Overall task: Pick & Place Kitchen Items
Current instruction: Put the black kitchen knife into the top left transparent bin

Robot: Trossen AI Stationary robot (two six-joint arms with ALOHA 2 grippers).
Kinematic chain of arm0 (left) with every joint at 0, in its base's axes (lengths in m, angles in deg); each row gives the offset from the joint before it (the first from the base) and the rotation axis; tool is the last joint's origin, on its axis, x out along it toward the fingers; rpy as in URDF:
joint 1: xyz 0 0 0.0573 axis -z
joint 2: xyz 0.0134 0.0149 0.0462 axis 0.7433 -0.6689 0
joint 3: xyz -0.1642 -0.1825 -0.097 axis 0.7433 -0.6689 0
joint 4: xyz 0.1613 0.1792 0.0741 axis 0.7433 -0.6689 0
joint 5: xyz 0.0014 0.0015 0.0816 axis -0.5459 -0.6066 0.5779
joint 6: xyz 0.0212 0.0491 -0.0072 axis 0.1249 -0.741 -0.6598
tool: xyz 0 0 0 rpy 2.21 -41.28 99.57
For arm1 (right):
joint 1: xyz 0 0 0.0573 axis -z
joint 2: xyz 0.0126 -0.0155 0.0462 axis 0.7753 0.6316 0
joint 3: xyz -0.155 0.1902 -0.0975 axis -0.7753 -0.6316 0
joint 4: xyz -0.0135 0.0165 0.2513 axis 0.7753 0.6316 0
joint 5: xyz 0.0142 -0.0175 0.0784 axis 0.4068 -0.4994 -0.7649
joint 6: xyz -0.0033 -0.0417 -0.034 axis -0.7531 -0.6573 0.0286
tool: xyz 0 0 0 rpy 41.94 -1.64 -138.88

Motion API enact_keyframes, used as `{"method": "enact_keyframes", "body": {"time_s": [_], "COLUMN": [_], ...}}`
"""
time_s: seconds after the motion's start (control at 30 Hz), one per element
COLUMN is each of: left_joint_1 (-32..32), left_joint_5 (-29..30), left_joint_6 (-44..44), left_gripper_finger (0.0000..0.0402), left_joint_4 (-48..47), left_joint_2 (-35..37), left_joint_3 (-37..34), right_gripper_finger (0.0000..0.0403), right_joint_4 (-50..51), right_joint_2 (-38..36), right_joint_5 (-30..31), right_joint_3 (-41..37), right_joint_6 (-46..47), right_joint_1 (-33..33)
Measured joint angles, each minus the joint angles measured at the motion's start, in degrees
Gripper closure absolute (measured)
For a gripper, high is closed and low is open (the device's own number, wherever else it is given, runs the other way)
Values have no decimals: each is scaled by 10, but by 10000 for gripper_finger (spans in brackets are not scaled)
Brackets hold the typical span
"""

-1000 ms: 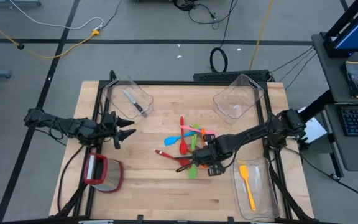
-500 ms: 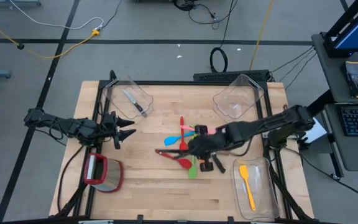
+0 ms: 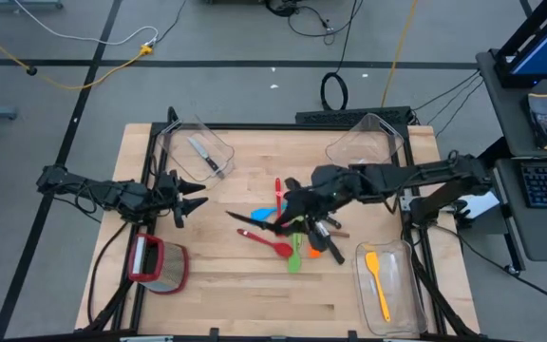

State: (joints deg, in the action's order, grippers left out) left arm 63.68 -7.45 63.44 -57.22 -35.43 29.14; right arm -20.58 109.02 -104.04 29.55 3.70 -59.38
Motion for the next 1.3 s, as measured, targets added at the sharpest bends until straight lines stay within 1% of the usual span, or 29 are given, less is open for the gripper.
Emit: {"method": "enact_keyframes", "body": {"time_s": [0.1,0.3,0.43,0.57,0.73,0.83,0.97,1.03,1.1,1.3], "left_joint_1": [0,0,0,0,0,0,0,0,0,0], "left_joint_5": [0,0,0,0,0,0,0,0,0,0], "left_joint_6": [0,-2,-2,-2,-2,-2,-3,-3,-2,-2], "left_gripper_finger": [179,179,179,179,179,179,179,179,179,179], "left_joint_4": [0,0,0,0,0,0,0,0,0,0], "left_joint_2": [0,0,0,0,0,0,0,0,0,0], "left_joint_3": [0,0,0,0,0,0,0,0,0,0], "right_gripper_finger": [336,336,336,336,336,336,336,336,336,336], "right_joint_4": [-41,-156,-272,-420,-617,-736,-854,-891,-908,-902], "right_joint_2": [3,5,4,5,5,5,4,5,4,4], "right_joint_5": [-63,-163,-226,-270,-274,-270,-260,-255,-255,-254], "right_joint_3": [-2,-31,-64,-111,-178,-214,-250,-260,-264,-264], "right_joint_6": [12,51,96,153,232,262,286,294,297,298], "right_joint_1": [9,24,33,40,45,45,45,45,45,45]}}
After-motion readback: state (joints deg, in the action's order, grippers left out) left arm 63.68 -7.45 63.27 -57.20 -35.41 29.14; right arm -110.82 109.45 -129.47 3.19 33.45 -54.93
